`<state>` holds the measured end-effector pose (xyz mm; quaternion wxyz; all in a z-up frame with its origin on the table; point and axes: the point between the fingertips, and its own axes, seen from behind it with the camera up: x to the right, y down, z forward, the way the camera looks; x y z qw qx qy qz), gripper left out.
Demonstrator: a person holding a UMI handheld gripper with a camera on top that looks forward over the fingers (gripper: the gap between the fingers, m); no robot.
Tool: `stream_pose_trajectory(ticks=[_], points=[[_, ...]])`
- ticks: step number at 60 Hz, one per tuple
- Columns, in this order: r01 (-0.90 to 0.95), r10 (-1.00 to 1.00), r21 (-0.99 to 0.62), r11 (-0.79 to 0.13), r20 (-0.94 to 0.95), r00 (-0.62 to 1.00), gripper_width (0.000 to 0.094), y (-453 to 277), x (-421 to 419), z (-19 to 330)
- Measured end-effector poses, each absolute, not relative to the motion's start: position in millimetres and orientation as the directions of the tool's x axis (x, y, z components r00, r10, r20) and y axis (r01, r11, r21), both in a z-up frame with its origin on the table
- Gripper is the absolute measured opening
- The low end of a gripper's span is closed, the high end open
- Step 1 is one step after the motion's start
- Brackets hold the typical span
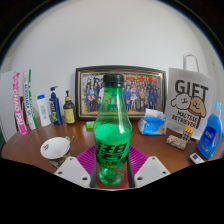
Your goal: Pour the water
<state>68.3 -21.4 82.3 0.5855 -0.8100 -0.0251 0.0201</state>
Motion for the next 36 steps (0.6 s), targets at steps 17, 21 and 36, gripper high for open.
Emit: stream_pose_trajectory(ticks=[17,21,36], points=[[0.036,0.021,-0.884,-0.467,0.029,0.999,0.0832,-45.4,68.9,53.6],[0.045,0.008,-0.872,-0.488,0.048,0.999,0.0863,-59.1,68.2,58.0],[-0.002,-0.068,-0.81,-0.586,0.046,0.997,0.0857,-140.1,42.3,102.4]])
